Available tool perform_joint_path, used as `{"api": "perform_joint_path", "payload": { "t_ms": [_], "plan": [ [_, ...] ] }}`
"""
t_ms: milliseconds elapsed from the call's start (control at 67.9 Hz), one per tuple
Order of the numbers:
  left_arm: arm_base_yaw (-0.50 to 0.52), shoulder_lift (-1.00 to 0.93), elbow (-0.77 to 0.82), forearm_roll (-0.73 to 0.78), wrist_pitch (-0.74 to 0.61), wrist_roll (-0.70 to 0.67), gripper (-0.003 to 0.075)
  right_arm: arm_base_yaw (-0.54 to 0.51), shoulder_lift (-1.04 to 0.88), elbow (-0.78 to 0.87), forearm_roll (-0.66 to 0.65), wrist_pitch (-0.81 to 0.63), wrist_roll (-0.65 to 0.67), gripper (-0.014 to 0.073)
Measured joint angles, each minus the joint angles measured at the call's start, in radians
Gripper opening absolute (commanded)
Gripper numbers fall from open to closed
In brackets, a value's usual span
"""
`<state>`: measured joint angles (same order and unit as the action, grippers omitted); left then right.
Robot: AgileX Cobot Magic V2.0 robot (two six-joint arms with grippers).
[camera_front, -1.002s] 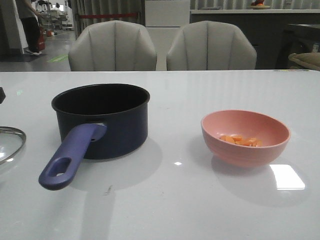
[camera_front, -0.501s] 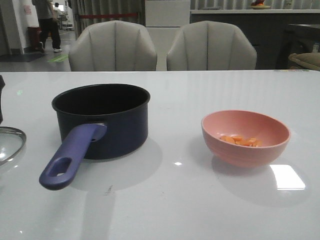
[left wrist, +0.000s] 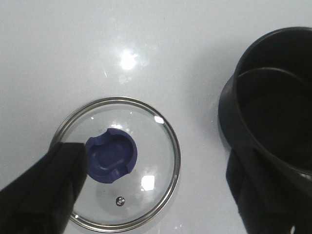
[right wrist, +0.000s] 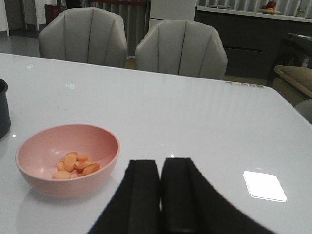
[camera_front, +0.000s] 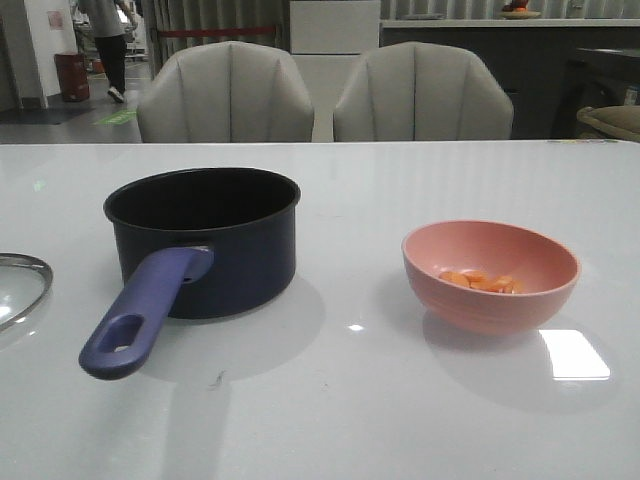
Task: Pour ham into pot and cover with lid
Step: 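Set the glass lid on the table beside the pot, release it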
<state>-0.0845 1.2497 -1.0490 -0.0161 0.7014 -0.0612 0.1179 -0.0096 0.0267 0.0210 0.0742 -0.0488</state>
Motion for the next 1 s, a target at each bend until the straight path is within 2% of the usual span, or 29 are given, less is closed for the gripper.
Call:
{"api": "perform_joint_path", "payload": {
  "t_ms": [177,354,752,1002],
  "plan": [
    [-0.002,-0.244,0.155,-0.028,-0.106,0.0,0.0617,0.0,0.0,0.0,0.0,0.0,0.0,0.0158],
    [-0.055,-0.516,0.323,-0.035,-0.217,0.0,0.0617,0.0,0.0,0.0,0.0,0.0,0.0,0.0158],
    [-0.161,-1.049,0.604,-0.035,-0.226,0.0,0.0617,0.0,0.0,0.0,0.0,0.0,0.0,0.0158],
    [-0.204,-1.152,0.694,-0.035,-0.226,0.0,0.0617,0.0,0.0,0.0,0.0,0.0,0.0,0.0158]
  ]
}}
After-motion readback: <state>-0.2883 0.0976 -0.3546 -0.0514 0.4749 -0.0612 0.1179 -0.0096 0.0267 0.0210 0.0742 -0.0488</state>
